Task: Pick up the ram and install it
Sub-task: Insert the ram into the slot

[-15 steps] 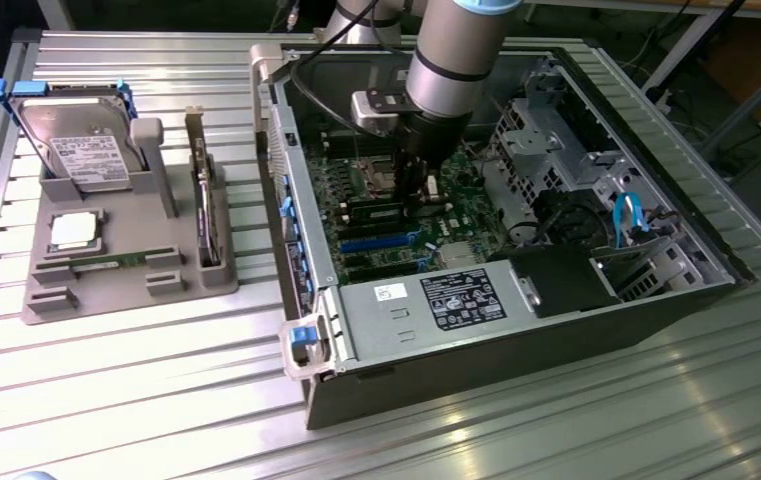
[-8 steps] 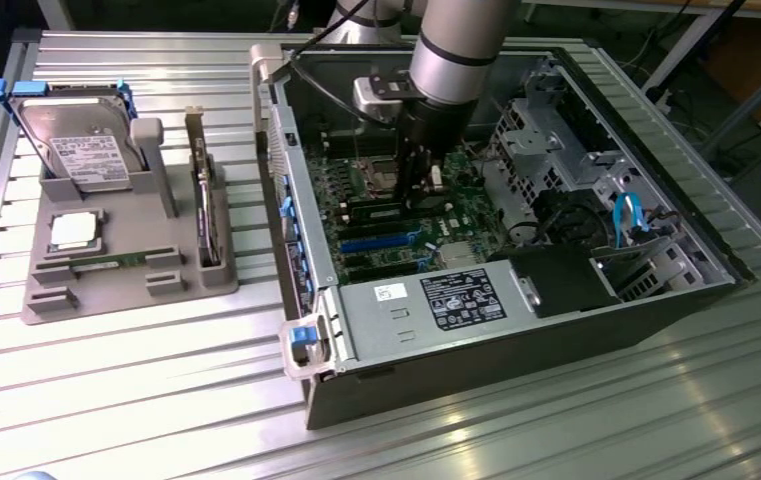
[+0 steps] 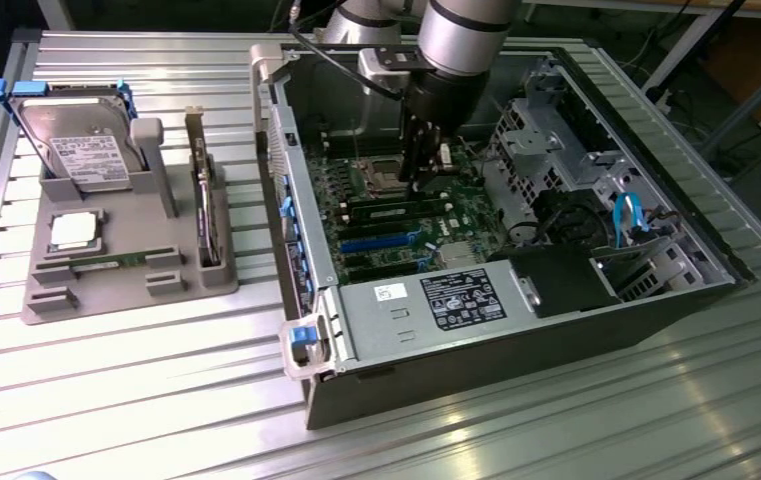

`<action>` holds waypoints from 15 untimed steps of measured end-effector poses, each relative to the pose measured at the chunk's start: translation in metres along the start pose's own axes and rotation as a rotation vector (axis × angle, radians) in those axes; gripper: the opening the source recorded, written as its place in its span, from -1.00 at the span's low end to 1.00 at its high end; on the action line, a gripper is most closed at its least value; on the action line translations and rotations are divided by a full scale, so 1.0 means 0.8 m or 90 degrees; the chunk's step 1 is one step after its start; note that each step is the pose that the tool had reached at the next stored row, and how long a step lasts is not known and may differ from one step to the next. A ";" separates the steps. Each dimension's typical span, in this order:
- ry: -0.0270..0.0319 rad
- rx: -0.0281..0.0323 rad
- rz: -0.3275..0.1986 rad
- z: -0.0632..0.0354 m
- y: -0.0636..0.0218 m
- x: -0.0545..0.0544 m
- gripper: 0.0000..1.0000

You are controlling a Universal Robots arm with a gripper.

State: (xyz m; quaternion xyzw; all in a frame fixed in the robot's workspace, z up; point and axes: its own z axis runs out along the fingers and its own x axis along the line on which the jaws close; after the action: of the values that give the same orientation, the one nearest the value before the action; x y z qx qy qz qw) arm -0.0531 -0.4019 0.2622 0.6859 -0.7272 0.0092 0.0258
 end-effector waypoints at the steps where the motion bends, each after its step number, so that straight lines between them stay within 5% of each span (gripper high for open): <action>1: 0.0001 0.0000 0.000 0.000 0.000 0.000 -0.21; 15: 0.0002 -0.0002 -0.002 -0.002 -0.004 0.000 -0.21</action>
State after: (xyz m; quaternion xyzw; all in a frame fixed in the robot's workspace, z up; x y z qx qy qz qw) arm -0.0499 -0.4019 0.2637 0.6868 -0.7264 0.0091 0.0261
